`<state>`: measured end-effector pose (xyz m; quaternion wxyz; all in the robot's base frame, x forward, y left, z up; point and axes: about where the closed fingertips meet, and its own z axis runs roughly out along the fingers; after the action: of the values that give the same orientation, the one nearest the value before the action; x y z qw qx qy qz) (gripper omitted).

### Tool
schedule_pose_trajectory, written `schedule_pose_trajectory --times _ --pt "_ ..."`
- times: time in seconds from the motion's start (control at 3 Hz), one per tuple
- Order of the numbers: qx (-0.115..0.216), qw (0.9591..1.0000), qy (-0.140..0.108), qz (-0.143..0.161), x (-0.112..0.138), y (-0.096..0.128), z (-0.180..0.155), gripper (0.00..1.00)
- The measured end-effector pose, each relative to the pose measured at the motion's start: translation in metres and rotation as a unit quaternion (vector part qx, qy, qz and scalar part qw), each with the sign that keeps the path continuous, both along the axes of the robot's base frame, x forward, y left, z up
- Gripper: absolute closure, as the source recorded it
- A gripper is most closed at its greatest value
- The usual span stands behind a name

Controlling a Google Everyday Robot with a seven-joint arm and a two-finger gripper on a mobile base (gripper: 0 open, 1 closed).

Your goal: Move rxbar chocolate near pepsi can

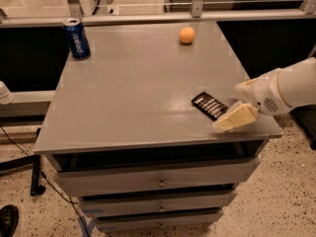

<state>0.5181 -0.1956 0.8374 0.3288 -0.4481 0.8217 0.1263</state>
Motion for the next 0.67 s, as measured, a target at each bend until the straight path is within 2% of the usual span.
schedule_pose_trajectory --times 0.67 --pt "0.016 0.9998 -0.005 -0.006 0.0019 0.0058 -0.0044 0.64"
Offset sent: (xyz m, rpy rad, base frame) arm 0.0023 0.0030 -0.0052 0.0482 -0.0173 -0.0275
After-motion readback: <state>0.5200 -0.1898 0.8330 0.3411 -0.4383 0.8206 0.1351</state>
